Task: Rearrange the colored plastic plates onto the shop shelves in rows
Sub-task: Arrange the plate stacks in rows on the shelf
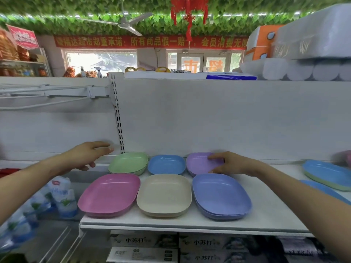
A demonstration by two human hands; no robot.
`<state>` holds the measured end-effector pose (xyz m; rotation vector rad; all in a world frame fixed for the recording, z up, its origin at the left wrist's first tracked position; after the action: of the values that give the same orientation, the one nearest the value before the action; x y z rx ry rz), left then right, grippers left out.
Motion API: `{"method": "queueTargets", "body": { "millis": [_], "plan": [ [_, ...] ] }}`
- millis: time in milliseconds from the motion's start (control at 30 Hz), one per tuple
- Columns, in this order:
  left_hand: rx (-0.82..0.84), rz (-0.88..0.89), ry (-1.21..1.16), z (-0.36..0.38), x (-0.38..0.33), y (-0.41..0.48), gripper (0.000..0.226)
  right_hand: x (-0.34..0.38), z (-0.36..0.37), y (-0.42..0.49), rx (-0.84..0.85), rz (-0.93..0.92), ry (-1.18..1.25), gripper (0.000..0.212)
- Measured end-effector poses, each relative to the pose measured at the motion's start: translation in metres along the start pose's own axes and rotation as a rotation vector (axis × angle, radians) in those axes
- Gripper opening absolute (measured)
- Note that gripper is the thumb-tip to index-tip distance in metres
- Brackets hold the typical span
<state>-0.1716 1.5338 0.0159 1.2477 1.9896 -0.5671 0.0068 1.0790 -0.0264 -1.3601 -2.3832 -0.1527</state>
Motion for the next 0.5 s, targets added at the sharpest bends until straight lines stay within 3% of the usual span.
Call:
{"method": "queueTargets", "body": {
  "millis": [300, 500],
  "plan": [
    [-0.009, 0.03, 0.065, 0.016, -0.016, -0.002, 0.044, 0.001, 0.004, 0.0, 0.01, -0.012, 0.008, 0.076],
    [-0.055, 0.156, 0.173, 0.04, -0.059, 0.007, 0.049, -0.017, -0.049, -0.028, -0.207, -0.037, 0.126, 0.059]
  ]
}}
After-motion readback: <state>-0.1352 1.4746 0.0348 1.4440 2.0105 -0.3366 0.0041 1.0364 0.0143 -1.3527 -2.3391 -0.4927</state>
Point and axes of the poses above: each hand's wrist, its own y-axis towards the middle knuckle, its own z-axis out of the palm, x = y × z, the point moved 10 cm from there along y, towards the middle knuckle, and after that the axes turned 9 degrees about -y, right-handed, at the moved point
